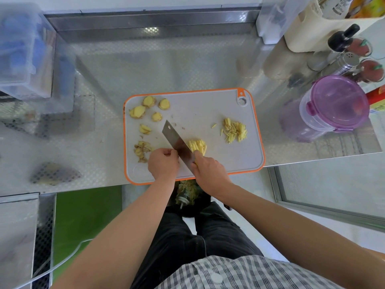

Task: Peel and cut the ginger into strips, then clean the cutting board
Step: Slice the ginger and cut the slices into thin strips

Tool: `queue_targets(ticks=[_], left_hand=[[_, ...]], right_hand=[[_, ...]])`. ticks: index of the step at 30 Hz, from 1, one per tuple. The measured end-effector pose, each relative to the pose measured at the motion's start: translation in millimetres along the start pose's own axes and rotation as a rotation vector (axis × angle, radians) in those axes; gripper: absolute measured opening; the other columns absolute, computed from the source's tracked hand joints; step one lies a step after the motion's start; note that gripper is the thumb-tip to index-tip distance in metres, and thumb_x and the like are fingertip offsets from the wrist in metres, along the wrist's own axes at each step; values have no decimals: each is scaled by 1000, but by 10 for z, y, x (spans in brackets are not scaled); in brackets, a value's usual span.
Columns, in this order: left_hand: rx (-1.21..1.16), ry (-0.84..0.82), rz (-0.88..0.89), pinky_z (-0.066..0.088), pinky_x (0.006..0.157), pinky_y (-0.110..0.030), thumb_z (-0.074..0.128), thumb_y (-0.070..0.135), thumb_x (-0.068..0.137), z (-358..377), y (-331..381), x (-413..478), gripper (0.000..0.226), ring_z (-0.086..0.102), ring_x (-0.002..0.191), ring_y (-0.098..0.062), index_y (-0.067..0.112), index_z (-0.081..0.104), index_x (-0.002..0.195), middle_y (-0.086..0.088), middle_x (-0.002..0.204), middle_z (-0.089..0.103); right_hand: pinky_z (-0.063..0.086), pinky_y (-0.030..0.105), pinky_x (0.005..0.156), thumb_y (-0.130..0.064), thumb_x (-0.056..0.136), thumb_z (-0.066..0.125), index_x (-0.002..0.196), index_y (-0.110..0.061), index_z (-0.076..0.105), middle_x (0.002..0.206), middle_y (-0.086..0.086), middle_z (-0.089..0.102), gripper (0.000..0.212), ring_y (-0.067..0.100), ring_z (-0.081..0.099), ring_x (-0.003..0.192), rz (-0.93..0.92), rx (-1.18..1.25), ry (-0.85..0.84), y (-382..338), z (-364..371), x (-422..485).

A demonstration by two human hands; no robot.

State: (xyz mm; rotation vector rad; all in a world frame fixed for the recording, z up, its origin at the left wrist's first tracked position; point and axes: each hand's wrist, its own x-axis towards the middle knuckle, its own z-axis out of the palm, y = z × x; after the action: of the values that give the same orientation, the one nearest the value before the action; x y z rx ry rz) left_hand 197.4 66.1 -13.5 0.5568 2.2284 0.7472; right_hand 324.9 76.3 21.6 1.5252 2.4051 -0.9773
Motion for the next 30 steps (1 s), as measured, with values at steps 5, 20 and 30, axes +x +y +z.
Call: queue_targets(ticks=[5, 20, 30], left_hand=[[6, 0, 69, 54, 70, -37, 58, 27, 85, 94, -55, 2, 22, 67, 70, -27, 14, 73, 74, -3, 69, 70], [193, 47, 266, 37, 74, -26, 54, 14, 89, 140, -57, -46, 22, 51, 84, -17, 15, 61, 110, -6, 98, 61], [296, -33, 342, 35, 71, -26, 54, 14, 88, 267, 84, -10, 26, 47, 82, -17, 16, 58, 114, -9, 105, 56]], right_hand=[[33, 33, 58, -20, 100, 37, 102, -11, 38, 75, 6, 49, 10, 29, 45, 66, 96, 46, 74, 205, -80, 67], [32, 33, 56, -19, 99, 38, 99, -10, 36, 70, 5, 47, 9, 28, 46, 64, 157, 79, 144, 385, -178, 37], [33, 34, 60, -21, 99, 39, 102, -10, 40, 77, 9, 47, 11, 29, 44, 69, 228, 84, 168, 611, -355, 93]])
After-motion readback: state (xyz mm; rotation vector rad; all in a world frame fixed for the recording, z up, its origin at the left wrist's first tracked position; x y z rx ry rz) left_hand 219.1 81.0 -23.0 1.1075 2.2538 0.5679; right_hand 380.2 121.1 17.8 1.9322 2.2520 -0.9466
